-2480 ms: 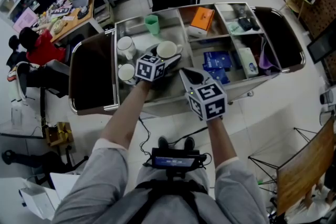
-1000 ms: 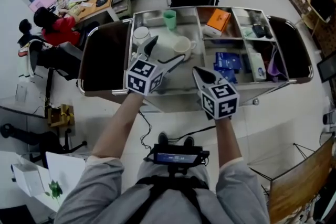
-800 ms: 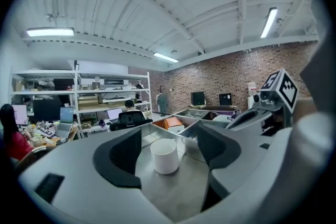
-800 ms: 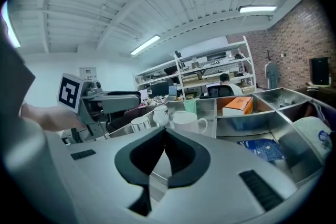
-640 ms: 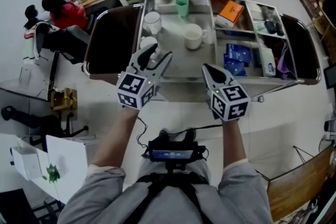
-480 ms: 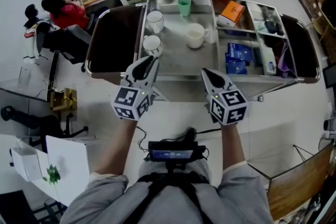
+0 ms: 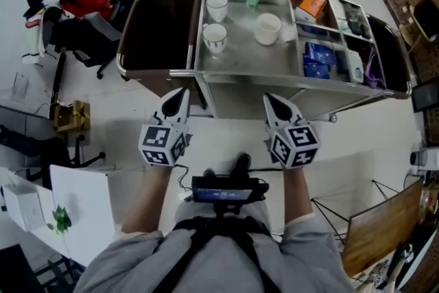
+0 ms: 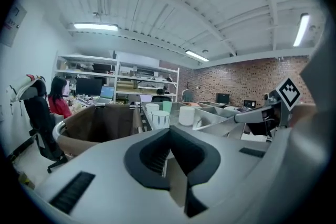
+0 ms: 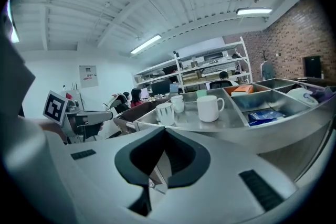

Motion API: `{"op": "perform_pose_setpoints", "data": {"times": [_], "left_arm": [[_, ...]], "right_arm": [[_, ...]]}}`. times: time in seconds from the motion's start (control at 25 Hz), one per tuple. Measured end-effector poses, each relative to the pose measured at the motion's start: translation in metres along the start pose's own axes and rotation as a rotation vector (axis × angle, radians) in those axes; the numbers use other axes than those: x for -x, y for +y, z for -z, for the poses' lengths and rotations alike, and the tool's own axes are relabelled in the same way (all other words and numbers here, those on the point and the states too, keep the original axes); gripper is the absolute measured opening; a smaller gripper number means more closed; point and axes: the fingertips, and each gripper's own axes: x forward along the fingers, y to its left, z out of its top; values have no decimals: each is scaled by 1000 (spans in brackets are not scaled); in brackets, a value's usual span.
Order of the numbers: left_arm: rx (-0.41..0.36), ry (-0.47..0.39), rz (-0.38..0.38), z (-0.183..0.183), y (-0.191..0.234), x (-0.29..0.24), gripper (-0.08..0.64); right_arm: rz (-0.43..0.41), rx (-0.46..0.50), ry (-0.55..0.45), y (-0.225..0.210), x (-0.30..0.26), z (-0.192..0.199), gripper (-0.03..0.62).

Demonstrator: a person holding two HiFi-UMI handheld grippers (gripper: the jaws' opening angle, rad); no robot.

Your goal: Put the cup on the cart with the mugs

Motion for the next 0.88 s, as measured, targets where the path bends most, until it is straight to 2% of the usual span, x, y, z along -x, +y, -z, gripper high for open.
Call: {"op": "perform_pose_setpoints", "data": {"times": [0.2,0.44,0.88], "left_arm": [[28,37,-35,29,15,35,0],[70,56,-37,54,18,67,0],[104,51,-39,70,25,100,0]], "right_arm": [[14,-4,-3,24,13,19,6],[37,-12,8,43,26,39,6],[68,9,34,63,41,64,3]]}}
